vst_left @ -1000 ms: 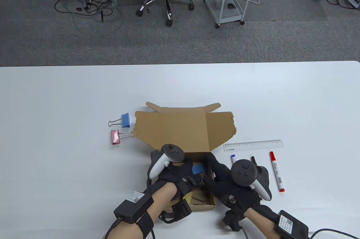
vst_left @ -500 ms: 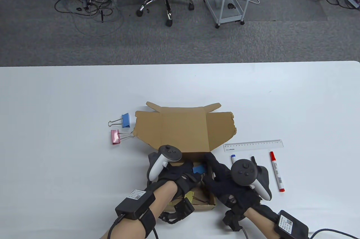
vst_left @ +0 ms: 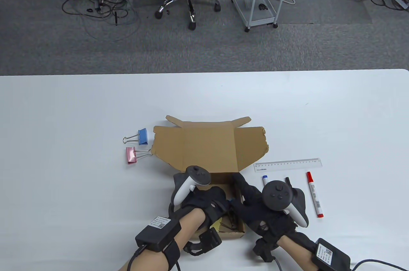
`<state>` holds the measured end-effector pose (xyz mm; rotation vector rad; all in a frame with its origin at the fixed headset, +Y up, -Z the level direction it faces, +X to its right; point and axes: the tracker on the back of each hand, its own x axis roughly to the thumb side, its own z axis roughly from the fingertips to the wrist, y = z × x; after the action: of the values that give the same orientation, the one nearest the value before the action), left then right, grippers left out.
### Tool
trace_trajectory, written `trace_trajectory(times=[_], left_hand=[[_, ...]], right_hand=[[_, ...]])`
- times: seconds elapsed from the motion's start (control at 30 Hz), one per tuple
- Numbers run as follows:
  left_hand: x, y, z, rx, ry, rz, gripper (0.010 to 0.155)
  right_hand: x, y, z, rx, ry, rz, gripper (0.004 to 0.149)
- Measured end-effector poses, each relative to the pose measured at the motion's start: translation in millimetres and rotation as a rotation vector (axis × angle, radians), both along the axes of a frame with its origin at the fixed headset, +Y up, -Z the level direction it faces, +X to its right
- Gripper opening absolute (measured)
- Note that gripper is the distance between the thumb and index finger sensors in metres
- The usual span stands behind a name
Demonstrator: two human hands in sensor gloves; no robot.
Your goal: Open four flaps of mailer box and unpack office supplies
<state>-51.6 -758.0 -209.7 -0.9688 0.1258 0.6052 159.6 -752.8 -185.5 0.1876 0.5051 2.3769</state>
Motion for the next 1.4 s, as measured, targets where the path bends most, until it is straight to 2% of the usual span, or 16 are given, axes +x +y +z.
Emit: trace_trajectory(times=[0.1,0.3,0.4,0.53,0.63,0.77,0.83,1.0,1.23,1.4], left_hand=[[7,1,-1,0.032,-0.056,-0.061,0.068],[3,-3,-4,0.032,-0.024,-0.08,0.06],[5,2,-2,0.085,-0.041,-0.087,0.059],[4,18,3,0.197,-0.058,-0.11,0.058],[1,39,5,0.245,-0.06,-0.089,0.057],[-6,77,9,0.38,-0.109,-0.103,0.057],[-17,99,12,0.47,-0.091,-0.1,0.056],[-56,125,18,0.54,0.008,-0.038,0.054],[-116,142,24,0.64,0.166,-0.009,0.054],[-162,151,28,0.721,0.285,-0.056,0.053]], right_hand=[[1,0,0,-0.002,-0.004,-0.004,0.07],[1,1,0,0.006,-0.01,0.008,0.07],[1,1,0,0.011,-0.012,0.015,0.07],[2,1,0,0.014,-0.015,0.019,0.07],[2,1,0,0.015,-0.014,0.019,0.07],[2,1,0,0.009,-0.015,0.008,0.07],[2,1,0,0.011,-0.016,0.008,0.071],[2,1,0,0.014,-0.017,0.008,0.069],[3,1,-2,0.006,-0.017,-0.006,0.069],[3,1,-3,0.002,-0.015,-0.01,0.069]])
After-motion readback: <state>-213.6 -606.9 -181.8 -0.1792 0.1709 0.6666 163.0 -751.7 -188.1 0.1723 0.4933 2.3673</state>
